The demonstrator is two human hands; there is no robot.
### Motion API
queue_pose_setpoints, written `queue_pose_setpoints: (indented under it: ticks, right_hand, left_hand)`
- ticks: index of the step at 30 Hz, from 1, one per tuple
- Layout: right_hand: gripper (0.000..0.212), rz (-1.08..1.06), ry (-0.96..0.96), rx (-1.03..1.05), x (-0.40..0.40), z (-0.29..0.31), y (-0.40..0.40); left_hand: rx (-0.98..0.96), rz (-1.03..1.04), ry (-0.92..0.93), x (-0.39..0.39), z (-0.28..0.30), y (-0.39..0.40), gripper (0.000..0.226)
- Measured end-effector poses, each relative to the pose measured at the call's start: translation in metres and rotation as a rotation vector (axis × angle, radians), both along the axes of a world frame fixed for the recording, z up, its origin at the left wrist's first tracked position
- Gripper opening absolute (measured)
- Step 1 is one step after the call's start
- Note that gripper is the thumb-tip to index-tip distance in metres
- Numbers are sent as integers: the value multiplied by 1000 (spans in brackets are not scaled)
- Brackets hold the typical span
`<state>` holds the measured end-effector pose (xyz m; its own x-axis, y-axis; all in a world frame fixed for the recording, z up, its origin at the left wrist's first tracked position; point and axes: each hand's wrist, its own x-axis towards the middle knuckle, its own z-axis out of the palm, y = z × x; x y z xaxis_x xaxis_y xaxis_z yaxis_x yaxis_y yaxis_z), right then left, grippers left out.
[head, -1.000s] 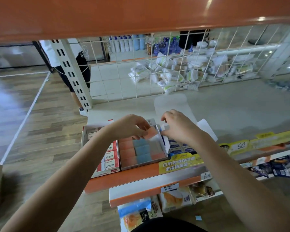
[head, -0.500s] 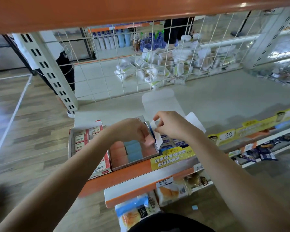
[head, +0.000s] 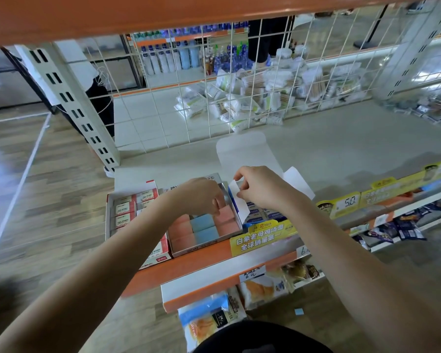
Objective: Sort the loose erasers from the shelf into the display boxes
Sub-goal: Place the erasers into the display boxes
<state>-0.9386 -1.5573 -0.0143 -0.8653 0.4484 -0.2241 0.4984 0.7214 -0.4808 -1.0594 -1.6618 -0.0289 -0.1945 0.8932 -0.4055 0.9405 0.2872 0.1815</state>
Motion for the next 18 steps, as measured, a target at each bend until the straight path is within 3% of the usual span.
queue_pose_setpoints:
  ticks: [11,18]
  right_hand:
    - [38,16,5,32,-1,-4,2]
    - [35,38,9,47,-4,-6,3]
  left_hand:
    - [20,76,-84,6,-1,4,25]
    - [43,94,21,8,-10,5,19]
